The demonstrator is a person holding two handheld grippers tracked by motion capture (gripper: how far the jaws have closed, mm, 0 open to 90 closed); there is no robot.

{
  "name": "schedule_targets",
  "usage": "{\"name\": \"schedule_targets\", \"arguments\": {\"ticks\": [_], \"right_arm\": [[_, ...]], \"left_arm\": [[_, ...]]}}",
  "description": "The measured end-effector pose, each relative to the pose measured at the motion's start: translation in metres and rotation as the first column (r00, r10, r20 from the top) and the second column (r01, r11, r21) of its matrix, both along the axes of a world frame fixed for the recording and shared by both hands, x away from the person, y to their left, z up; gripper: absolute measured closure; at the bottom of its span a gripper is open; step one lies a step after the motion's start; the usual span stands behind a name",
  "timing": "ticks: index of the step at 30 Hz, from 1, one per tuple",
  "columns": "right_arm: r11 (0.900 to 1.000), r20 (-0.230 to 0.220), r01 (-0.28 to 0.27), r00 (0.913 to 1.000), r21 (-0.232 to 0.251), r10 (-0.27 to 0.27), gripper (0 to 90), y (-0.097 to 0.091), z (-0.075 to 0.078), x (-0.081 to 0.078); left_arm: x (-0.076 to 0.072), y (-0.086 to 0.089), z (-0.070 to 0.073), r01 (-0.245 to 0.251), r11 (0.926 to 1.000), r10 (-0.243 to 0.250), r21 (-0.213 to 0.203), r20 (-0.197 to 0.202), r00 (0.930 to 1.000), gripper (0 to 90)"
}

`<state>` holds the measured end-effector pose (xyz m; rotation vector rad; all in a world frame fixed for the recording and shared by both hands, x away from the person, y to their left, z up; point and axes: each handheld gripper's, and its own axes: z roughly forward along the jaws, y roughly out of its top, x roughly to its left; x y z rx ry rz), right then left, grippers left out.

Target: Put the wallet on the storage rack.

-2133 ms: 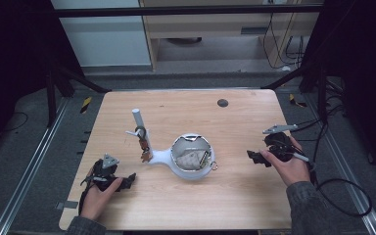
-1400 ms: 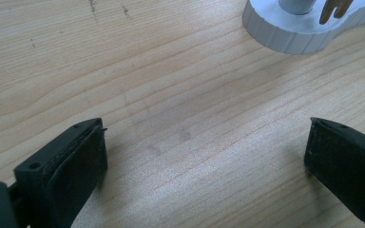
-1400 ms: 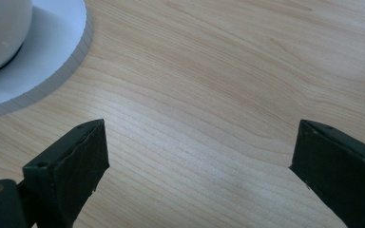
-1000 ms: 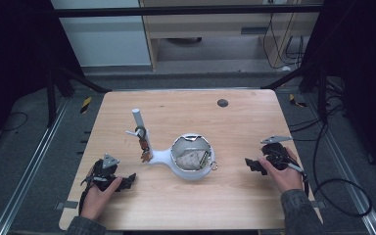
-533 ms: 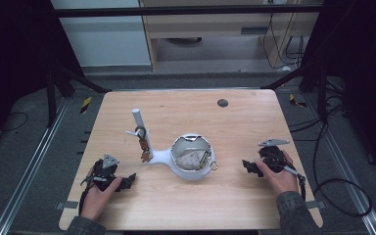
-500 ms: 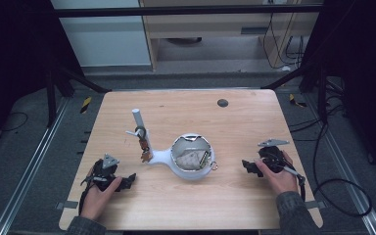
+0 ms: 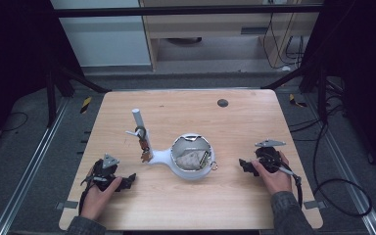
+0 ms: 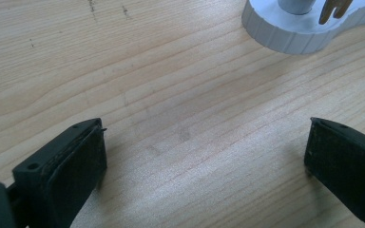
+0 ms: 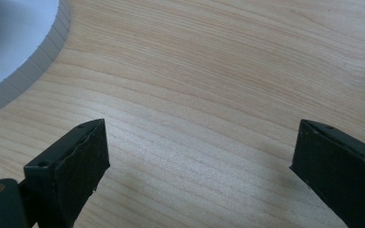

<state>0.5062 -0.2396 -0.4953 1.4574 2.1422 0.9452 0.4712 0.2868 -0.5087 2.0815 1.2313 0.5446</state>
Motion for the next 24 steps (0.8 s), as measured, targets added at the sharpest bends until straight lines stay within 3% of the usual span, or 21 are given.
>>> {"name": "schedule_targets", "arguments": {"ticks": [13, 19, 21, 24], "right_arm": [[0.9999, -0.016, 0.015, 0.9998, 0.003, -0.015, 4.5, 0.004, -0.010, 0.003], [0.9995, 0.020, 0.031, 0.9993, -0.005, -0.031, 4.3, 0.006, -0.014, 0.000], [0.9990, 0.040, 0.022, 0.9990, -0.039, -0.021, 3.9, 0.009, -0.016, -0.002], [0.9989, 0.043, 0.024, 0.9988, -0.040, -0.023, 3.5, 0.010, -0.016, -0.003]], "left_arm": [[0.000, 0.000, 0.000, 0.001, 1.0000, -0.001, -0.001, -0.001, 1.0000, 0.0], [0.000, 0.000, 0.000, 0.001, 1.0000, -0.001, -0.003, -0.003, 1.0000, 0.0], [0.000, 0.000, 0.000, 0.001, 1.0000, -0.001, -0.003, -0.002, 1.0000, 0.0], [0.000, 0.000, 0.000, 0.000, 1.0000, 0.000, -0.002, -0.002, 1.0000, 0.0]]}}
